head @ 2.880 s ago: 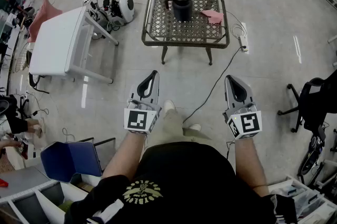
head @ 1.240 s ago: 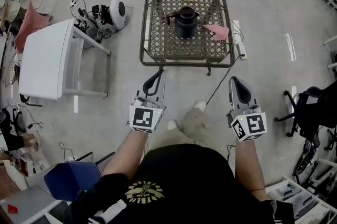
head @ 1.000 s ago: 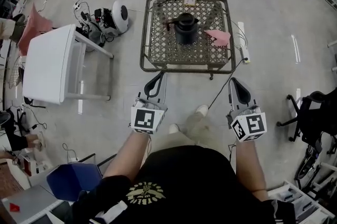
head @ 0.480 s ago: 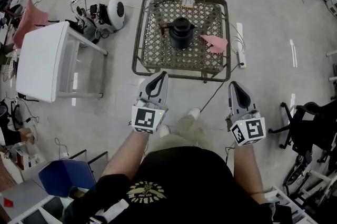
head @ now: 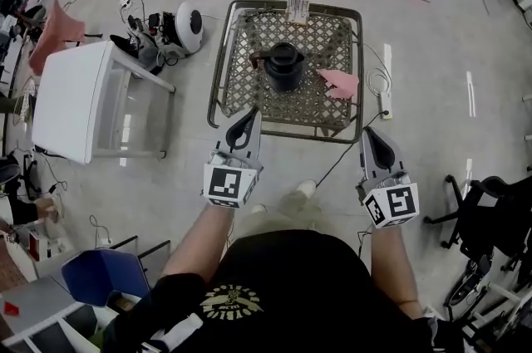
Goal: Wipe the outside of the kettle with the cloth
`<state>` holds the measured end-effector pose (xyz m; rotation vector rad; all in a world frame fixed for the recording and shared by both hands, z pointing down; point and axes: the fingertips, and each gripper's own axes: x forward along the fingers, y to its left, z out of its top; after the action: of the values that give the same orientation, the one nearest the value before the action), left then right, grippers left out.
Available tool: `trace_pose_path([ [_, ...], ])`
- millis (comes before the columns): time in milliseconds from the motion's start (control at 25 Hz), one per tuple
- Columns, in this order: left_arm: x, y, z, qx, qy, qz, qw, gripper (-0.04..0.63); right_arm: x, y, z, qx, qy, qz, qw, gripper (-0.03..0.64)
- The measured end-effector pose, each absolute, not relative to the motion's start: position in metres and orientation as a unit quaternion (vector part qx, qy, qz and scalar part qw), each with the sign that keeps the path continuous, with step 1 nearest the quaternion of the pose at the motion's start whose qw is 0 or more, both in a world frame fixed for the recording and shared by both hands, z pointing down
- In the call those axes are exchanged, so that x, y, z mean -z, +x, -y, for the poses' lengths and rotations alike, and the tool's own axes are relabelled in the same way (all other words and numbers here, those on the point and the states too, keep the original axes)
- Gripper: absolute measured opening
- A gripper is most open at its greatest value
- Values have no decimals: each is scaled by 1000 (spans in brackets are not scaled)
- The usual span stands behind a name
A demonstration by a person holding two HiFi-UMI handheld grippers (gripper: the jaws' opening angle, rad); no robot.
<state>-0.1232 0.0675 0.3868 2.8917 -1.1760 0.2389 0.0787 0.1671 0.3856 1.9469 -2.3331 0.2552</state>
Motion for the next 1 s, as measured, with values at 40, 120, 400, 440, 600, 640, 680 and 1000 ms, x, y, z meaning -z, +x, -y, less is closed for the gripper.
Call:
trace_pose_path([
  [40, -385, -119, -64, -74, 922, 380, 5, 9, -385, 85, -163, -83, 635, 767, 44, 11],
  [120, -381, -112, -58, -67, 918, 390, 8, 9, -384, 97, -156, -82, 630, 771, 42, 11],
  [400, -369, -104, -53, -70, 909, 412, -5, 9, -382, 112, -140, -87, 613, 784, 34, 11],
  [440, -366, -105, -52, -69, 907, 415, -7, 9, -382, 112, -137, -86, 610, 787, 34, 11],
  [600, -360, -107, -51, -73, 903, 422, -18, 9, -381, 111, -128, -87, 603, 793, 31, 11],
  [640, -359, -108, -51, -75, 902, 424, -21, 9, -380, 110, -127, -86, 601, 794, 31, 11],
  [680, -358, -110, -50, -75, 901, 426, -22, 9, -379, 109, -126, -85, 600, 795, 31, 11],
  [1000, -356, -93, -25, -71, 909, 409, -31, 9, -381, 129, -116, -87, 620, 779, 33, 11],
])
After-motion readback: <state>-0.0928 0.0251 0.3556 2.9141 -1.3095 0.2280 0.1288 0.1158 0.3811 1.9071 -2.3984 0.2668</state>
